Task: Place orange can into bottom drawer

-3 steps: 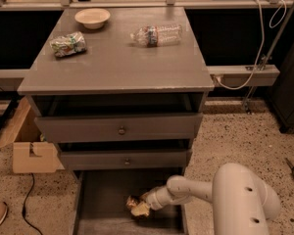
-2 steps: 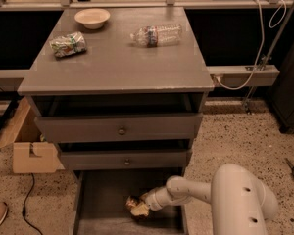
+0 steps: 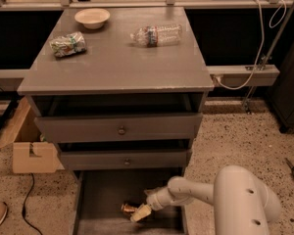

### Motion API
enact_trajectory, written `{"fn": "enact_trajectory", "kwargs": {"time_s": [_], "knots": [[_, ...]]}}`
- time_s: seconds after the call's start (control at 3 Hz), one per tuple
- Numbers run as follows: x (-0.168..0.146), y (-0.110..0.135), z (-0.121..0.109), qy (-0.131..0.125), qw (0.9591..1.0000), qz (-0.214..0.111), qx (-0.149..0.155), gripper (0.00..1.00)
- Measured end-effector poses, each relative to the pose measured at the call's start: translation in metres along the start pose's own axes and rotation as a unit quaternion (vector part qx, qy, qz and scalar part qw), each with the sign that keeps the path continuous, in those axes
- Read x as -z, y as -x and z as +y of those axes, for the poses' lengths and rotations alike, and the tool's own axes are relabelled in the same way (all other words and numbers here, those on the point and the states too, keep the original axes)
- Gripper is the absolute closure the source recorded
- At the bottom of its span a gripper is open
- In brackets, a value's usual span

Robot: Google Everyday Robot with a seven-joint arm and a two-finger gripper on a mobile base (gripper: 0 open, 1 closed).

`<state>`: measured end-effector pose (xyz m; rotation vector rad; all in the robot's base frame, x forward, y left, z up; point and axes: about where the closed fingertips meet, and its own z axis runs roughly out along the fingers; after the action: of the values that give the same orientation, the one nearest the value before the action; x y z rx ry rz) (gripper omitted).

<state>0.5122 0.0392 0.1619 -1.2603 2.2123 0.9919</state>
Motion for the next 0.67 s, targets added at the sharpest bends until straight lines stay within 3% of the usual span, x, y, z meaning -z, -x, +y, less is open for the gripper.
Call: {"fn": "enact_trajectory", "kwargs": {"time_s": [0.33, 0.67], "knots": [[0.042, -0.002, -0.008, -0.038, 0.9992, -0.014, -0.004, 0.00], [0.109, 0.000, -0.004, -0.077, 0.9966, -0.032, 0.000, 0.00]]}}
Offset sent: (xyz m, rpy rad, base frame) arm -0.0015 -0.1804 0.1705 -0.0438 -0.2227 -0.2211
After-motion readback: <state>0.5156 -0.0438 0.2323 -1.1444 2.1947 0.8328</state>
